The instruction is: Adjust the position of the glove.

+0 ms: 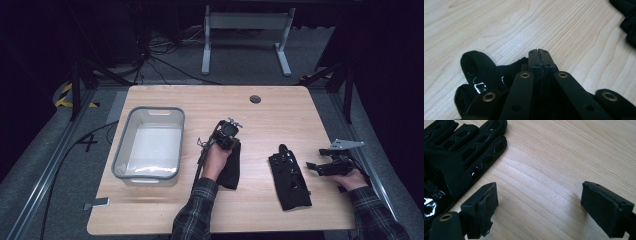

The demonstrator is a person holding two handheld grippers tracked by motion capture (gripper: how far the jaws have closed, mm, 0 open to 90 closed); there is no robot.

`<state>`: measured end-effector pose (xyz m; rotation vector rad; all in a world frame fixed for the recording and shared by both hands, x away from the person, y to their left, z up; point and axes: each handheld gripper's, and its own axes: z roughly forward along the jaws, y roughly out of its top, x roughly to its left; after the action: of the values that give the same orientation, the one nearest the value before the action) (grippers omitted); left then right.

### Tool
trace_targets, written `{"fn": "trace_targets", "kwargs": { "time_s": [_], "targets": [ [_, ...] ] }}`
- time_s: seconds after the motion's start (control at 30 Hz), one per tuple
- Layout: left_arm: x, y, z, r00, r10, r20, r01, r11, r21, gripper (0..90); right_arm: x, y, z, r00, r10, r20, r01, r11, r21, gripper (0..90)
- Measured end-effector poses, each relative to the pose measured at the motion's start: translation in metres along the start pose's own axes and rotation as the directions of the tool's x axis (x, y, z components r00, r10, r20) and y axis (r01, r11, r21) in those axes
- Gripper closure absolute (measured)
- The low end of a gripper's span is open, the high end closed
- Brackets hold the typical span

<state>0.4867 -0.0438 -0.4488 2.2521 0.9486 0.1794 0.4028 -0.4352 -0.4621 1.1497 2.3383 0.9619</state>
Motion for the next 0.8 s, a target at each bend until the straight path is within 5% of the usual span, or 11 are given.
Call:
{"fn": "trace_targets", "kwargs": {
  "time_s": [0.33, 0.8],
  "targets": [
    [-0.013, -0.004, 0.001, 0.9990, 0.010, 0.044, -0.010, 0.9999, -0.004, 89.9, 0.000, 0.000, 0.000, 1.0000, 0.000, 0.000, 0.000, 1.000, 0.000, 14.6],
    [-0.068, -0.001, 0.015, 0.9892, 0.079, 0.123, -0.077, 0.9968, -0.020, 89.9, 0.000, 0.000, 0.000, 1.0000, 0.000, 0.000, 0.000, 1.000, 0.000, 14.6]
  ]
}}
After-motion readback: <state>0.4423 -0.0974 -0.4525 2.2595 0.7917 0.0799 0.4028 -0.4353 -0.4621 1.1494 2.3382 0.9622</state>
